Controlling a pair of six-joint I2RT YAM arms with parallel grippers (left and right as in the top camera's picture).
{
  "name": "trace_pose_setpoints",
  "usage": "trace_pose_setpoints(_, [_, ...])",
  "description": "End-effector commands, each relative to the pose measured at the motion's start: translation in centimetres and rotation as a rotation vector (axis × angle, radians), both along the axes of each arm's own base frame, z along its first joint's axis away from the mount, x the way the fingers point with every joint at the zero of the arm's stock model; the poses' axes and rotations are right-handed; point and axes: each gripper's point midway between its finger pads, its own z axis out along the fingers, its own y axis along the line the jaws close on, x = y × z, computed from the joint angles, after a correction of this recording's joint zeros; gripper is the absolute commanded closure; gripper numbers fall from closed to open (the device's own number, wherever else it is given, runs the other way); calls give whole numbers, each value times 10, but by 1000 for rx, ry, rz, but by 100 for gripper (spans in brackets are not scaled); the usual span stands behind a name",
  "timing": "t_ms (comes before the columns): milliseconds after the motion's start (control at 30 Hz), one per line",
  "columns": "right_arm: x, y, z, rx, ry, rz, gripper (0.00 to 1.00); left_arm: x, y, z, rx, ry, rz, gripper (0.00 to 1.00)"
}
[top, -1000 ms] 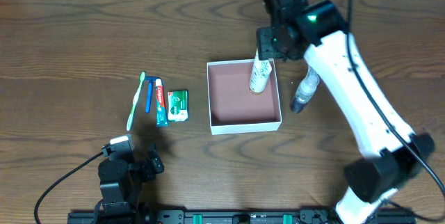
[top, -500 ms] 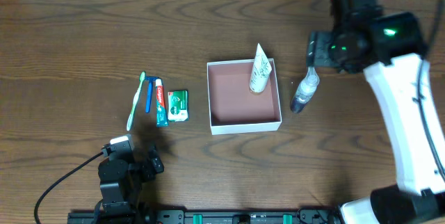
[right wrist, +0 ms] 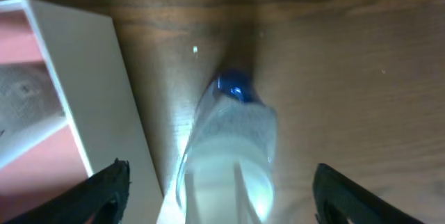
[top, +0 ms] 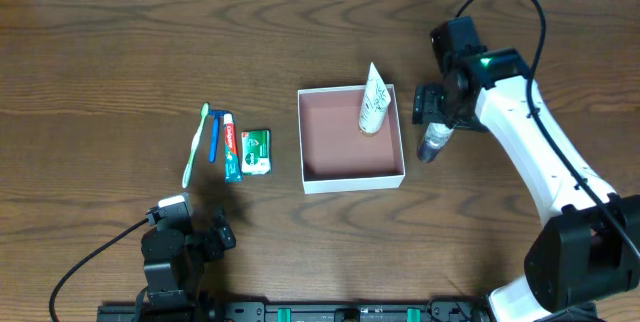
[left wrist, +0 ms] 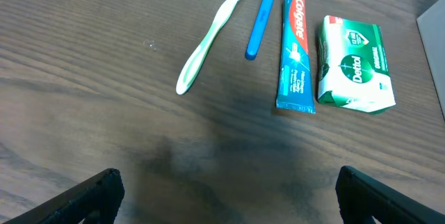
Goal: Pack container
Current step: 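Move the right gripper to the blue soap pump bottle and grasp, then carry the soap bottle into the box and release it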
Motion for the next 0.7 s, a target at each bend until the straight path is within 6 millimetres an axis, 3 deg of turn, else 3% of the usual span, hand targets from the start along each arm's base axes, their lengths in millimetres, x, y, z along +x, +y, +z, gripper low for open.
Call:
trace_pose_setpoints(0, [-2,-6,-5,-16,-14,-13,22,-1,1,-6,9,13,-4,2])
trace_pose_setpoints(233, [0,-6,-9,-14,-27,-14,38,-1,1,-6,9,13,-4,2])
trace_pose_setpoints(433, [4,-5,0,-20,-51,15,65,-1,1,-6,9,13,-4,2])
trace_pose_setpoints(567, [7,-5,27,-18,-107,48,69,-1,1,-6,9,13,-4,2])
trace_pose_setpoints(667, [5,-5,63,-9,-181,66,68,-1,1,-6,9,13,-4,2])
